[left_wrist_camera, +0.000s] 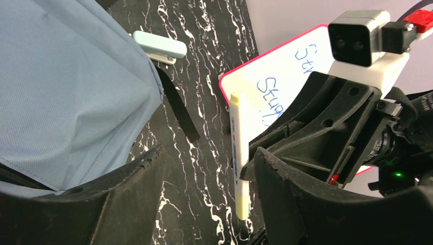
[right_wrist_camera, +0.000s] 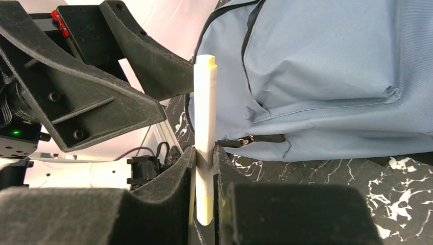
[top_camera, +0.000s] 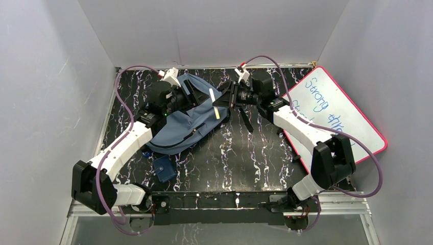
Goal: Pack the student bag
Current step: Pick up the stationery from the center of the board.
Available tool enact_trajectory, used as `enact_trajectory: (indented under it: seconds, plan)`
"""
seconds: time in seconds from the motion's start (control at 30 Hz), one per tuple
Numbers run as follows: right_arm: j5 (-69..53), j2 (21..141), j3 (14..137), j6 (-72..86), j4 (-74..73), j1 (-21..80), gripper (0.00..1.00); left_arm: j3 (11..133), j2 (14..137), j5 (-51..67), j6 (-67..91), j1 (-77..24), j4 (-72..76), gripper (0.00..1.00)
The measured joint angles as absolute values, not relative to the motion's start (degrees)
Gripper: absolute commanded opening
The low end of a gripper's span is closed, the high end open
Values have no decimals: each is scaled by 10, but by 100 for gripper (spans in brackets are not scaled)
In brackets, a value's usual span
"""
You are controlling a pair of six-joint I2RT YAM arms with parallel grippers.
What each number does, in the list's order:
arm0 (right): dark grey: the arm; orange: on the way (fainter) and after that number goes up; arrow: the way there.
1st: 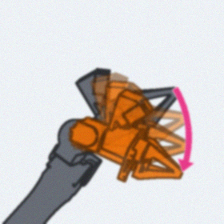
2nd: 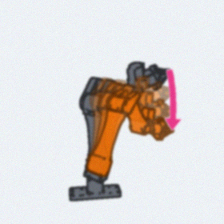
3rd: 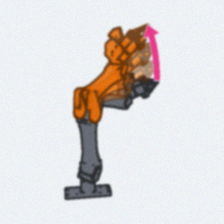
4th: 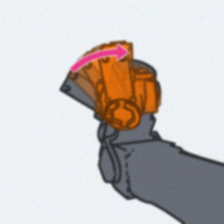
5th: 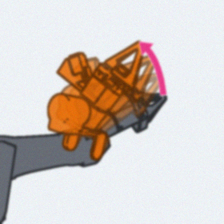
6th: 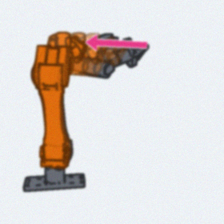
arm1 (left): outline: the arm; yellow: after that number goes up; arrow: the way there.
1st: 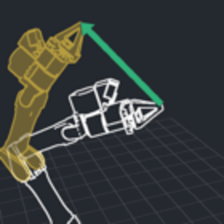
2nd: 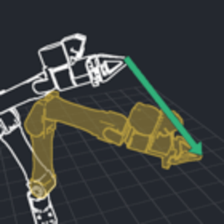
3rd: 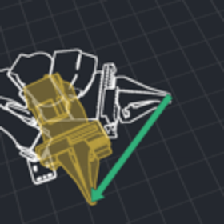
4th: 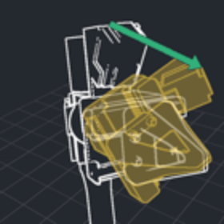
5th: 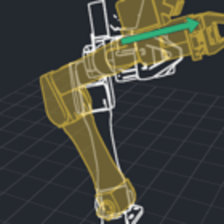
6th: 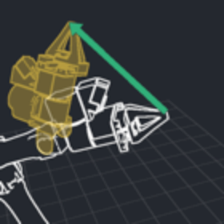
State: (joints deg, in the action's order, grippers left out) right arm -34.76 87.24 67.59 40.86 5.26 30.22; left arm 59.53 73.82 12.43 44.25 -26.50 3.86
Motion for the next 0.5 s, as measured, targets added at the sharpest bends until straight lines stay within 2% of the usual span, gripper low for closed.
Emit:
enact_trajectory:
  seconds: [0.33,0.5]
  plan:
    - [-364,892,676,427,62,316,0,599,759,129,455,-271,61,58]
    - [-367,894,677,432,63,326,0,599,771,129,461,-275,63,51]
